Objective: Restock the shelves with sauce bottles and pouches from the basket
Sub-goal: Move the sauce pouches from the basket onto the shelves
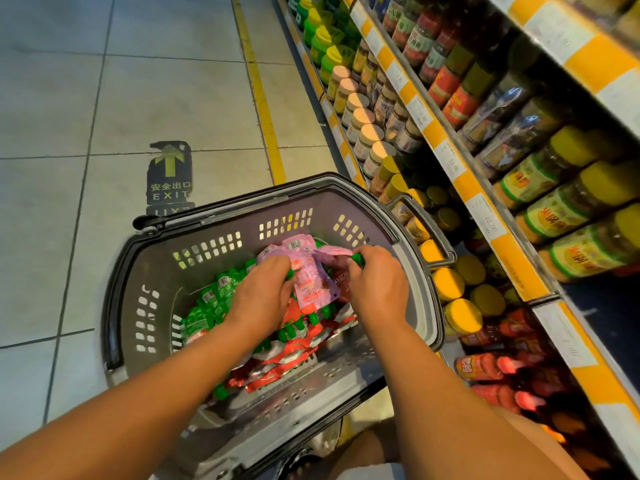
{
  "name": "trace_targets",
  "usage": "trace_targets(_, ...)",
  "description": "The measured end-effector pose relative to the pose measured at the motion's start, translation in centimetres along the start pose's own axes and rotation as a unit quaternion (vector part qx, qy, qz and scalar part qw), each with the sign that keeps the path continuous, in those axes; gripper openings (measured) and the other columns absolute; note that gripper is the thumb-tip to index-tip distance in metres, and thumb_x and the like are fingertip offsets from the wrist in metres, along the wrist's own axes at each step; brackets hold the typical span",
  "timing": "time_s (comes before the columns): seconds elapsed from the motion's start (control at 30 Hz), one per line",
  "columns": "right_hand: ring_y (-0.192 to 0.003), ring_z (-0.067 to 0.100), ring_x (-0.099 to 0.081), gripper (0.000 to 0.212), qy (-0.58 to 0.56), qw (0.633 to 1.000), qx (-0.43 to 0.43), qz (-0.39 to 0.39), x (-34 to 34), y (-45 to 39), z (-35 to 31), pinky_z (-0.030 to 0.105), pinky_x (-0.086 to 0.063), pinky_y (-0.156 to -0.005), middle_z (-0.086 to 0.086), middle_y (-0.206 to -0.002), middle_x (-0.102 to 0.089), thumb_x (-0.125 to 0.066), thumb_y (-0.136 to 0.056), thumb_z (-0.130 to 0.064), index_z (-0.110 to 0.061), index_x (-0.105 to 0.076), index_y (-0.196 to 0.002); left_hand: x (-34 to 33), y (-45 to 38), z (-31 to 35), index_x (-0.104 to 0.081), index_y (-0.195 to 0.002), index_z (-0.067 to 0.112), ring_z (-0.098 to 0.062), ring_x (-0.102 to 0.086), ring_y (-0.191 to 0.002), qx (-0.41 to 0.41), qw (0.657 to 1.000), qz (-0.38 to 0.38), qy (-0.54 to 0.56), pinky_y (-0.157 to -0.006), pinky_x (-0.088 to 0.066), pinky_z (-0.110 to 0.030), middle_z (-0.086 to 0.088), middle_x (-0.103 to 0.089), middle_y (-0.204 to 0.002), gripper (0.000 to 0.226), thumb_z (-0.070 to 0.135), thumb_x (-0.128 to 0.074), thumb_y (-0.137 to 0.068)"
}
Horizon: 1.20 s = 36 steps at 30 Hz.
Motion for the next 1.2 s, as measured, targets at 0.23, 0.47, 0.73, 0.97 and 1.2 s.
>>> trace_targets(0.23,-0.085,0.029,-0.065,0.023,0.088,0.995,0.042,0.027,1.5,0.6,-1.0,0.032,-0.036,-0.059,0.004,-0.093,-0.066,-0.066,-0.097,-0.039,-0.017,-0.067,-0.094,4.5,-1.0,-2.0,-0.054,-0.095,0.029,-0.01,-0.064,-0.073,0.13,0.983,0.054,0.115,-0.06,-0.054,-0.037,0.007,-0.065,-0.082,0.016,0.042,-0.061,-0.101)
trace_targets(0.47,-0.1,0.024,-0.055,0.019,0.026,0.999,0.026,0.022,3.5,1.7,0.1,0.038,-0.048,-0.073,0.0,-0.106,-0.052,-0.072,-0.095,-0.035,-0.018,-0.065,-0.092,6.2,-0.1,0.0,-0.057,-0.091,0.032,0.009,-0.066,-0.083,0.156,0.952,0.11,0.238,-0.052,-0.048,-0.01,0.012,-0.069,-0.088,0.013,0.037,-0.065,-0.1)
trace_targets(0.73,-0.078,0.032,-0.06,0.023,-0.061,0.994,-0.082,0.036,7.7,3.8,3.2,0.034,-0.03,-0.052,0.006,-0.085,-0.063,-0.061,-0.102,-0.038,-0.019,-0.054,-0.092,8.7,0.1,5.3,-0.062,-0.096,0.034,0.012,-0.064,-0.087,0.088,0.943,0.136,0.292,-0.06,-0.046,-0.01,0.02,-0.069,-0.095,0.007,0.035,-0.068,-0.099)
trace_targets(0.97,-0.07,0.02,-0.06,0.021,-0.176,0.967,-0.121,0.141,14.1,7.4,5.2,0.034,-0.043,-0.057,-0.004,-0.075,-0.063,-0.067,-0.097,-0.036,-0.021,-0.063,-0.083,10.5,0.3,10.9,-0.065,-0.094,0.042,0.006,-0.066,-0.079,-0.002,0.929,0.147,0.339,-0.061,-0.048,-0.012,0.021,-0.071,-0.089,0.013,0.031,-0.07,-0.098)
trace_targets(1.2,-0.073,0.007,-0.063,0.021,-0.261,0.921,-0.142,0.251,22.9,14.2,9.9,0.014,-0.041,-0.051,-0.007,-0.076,-0.066,-0.07,-0.095,-0.033,-0.023,-0.064,-0.078,11.2,1.3,18.3,-0.064,-0.09,0.053,0.003,-0.065,-0.077,-0.067,0.915,0.144,0.371,-0.069,-0.053,-0.029,0.022,-0.071,-0.088,0.026,0.03,-0.073,-0.096)
Point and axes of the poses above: each hand's wrist, its own y-axis away from the middle knuckle, its own x-axis out of the back of the hand, z = x × y, the point moved 2 cm from there along -y, towards the middle knuckle
